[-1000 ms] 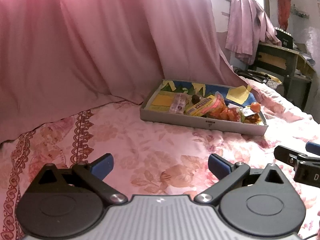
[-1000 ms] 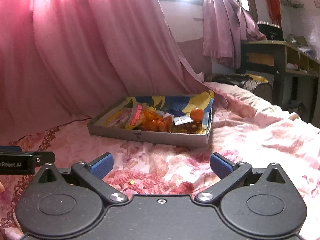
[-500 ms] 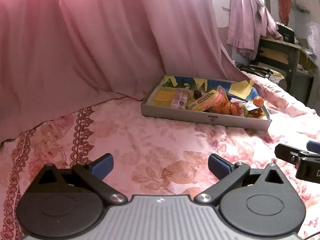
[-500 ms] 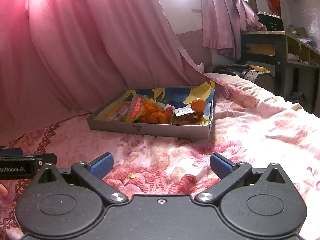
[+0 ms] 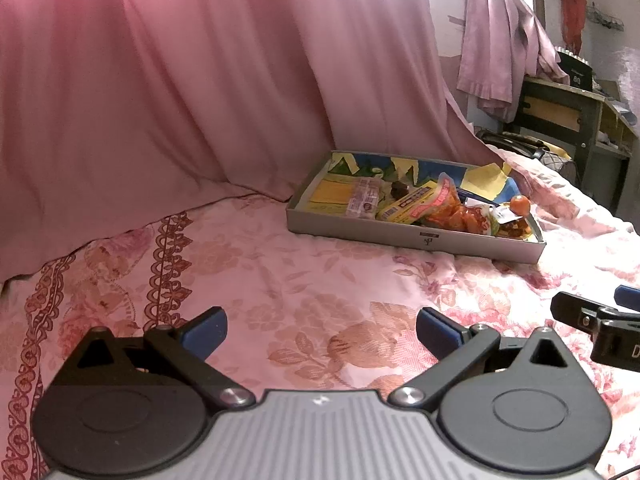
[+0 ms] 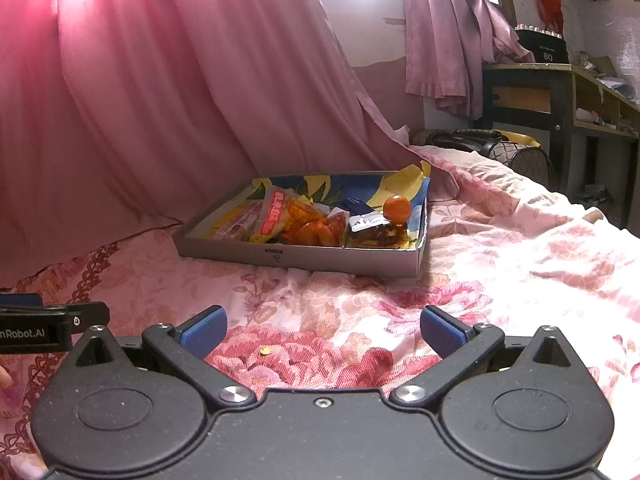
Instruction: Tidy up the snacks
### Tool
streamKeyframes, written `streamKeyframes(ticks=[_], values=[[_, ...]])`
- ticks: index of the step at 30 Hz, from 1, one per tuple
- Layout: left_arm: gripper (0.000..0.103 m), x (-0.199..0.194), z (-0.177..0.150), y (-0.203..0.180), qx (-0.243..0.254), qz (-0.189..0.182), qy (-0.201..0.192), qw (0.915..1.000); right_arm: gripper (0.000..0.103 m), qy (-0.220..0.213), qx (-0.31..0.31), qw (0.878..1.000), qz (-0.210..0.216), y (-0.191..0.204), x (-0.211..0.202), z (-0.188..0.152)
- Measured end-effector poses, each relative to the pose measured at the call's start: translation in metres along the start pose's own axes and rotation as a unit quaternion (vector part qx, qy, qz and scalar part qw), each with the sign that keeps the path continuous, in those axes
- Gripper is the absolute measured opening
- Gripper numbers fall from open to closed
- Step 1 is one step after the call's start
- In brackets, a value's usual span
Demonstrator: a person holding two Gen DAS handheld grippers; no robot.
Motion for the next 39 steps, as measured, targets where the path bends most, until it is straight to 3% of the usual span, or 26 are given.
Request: streamKeyframes(ticks=[39], values=[[0.103,-0.0002,-0.0022,0.0019,0.000,0.001,0.002,1.0000,0.102,0.005,-0.001,1.000,0.001,0.0006,0.0021,-0.0039]])
Point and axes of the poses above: each gripper's, at about its wrist camera, not at the fingertips, and x roughly the way its jaws point, y to its left, z to its top, the point moved 8 cm from there along x, roughly the way its jaws point, and after that the axes turned 13 degrees about -x, right-handed, at the moved point
